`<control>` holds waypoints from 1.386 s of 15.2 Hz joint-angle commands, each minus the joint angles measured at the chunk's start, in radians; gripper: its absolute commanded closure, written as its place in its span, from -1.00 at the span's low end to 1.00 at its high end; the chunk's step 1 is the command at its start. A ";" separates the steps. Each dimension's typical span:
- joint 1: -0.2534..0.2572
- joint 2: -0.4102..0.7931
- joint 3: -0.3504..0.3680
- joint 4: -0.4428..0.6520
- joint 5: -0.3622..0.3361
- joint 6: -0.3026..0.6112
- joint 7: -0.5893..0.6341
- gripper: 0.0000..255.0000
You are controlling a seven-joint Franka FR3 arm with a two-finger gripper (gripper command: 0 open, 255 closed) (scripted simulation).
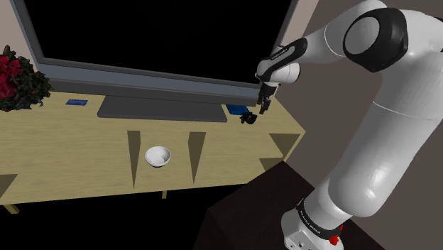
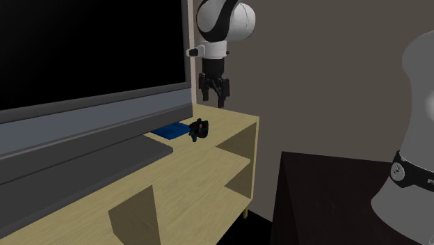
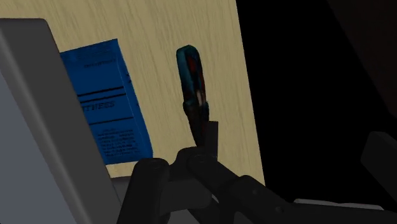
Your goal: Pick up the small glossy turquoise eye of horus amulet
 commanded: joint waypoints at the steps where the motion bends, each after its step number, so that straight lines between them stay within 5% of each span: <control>1: -0.031 0.086 0.027 0.061 0.064 0.012 -0.112 -1.00; 7: -0.140 0.331 0.134 0.300 0.169 -0.004 -0.348 -1.00; 17: -0.161 0.403 0.162 0.301 0.200 0.065 -0.367 -1.00; 18: -0.161 0.404 0.162 0.301 0.201 0.066 -0.367 1.00; 21: -0.161 0.403 0.162 0.300 0.201 0.067 -0.367 1.00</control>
